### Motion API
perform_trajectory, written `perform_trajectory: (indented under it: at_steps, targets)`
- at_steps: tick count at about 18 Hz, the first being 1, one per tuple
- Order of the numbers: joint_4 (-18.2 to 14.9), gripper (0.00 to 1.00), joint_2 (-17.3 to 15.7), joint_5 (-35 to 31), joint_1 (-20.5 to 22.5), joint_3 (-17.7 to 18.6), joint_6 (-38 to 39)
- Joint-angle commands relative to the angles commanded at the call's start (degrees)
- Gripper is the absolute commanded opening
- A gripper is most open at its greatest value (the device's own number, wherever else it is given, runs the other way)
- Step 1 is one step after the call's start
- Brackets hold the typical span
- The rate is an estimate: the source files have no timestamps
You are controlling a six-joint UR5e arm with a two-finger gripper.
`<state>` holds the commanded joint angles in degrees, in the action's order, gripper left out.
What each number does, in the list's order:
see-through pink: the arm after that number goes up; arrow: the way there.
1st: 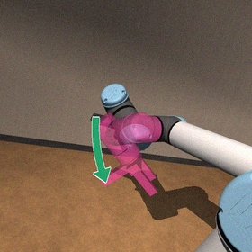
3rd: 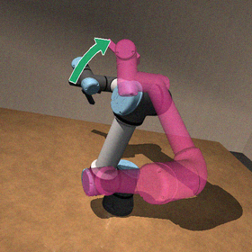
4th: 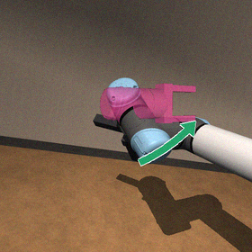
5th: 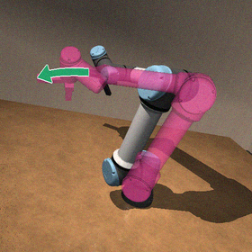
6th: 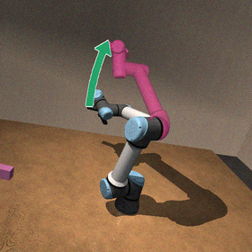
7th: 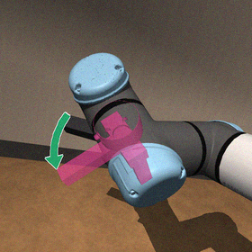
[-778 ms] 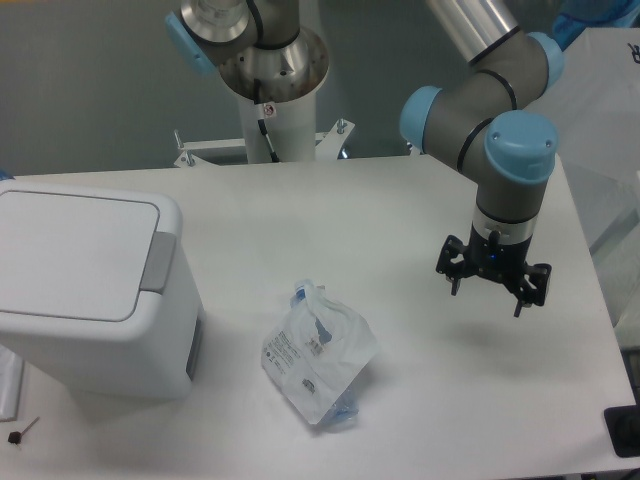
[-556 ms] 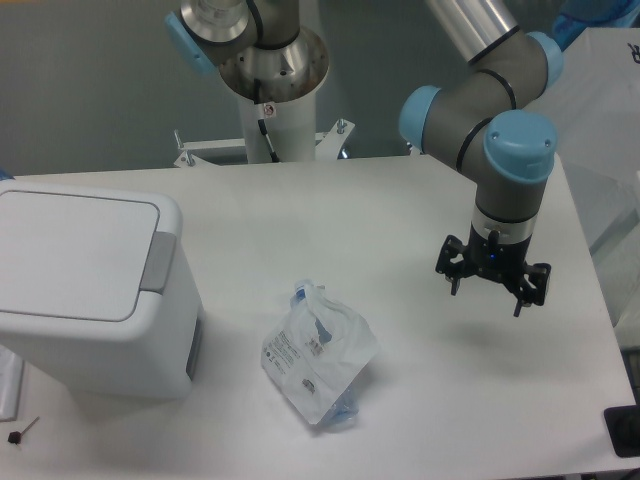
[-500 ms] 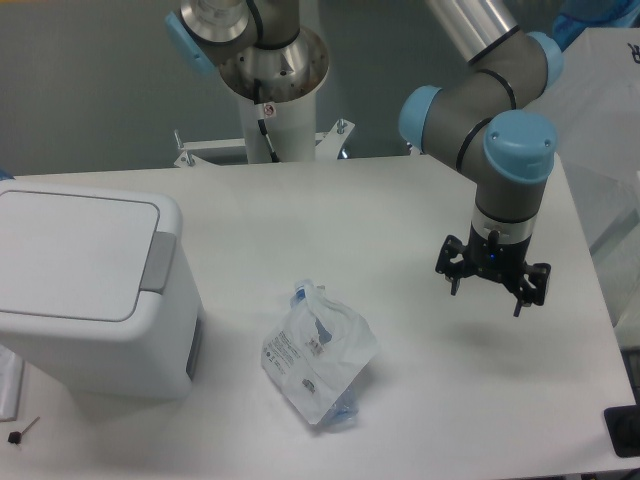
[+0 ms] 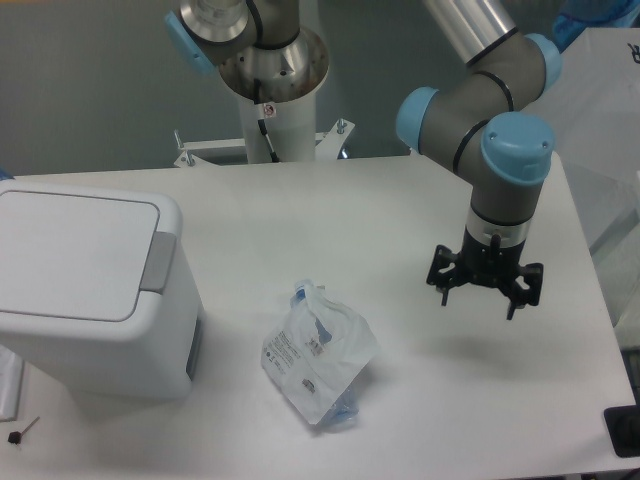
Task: Open the trash can
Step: 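Move the open gripper over the bag toward the trash can lid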
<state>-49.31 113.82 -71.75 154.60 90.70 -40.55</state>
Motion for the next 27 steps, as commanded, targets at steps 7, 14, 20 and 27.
perform_trajectory:
  at_steps: [7,14,20,27]
  targets:
    - [0.36,1.00,-5.53,8.27,-7.20,0.00,11.36]
    - [0.36,1.00,-10.55,15.85,-11.16,-0.26,16.99]
    - [0.27,1.00,-13.36,19.45,-12.40,0.53,20.86]
    - [0.27,1.00,-15.47,19.28,-13.97,1.58,23.76]
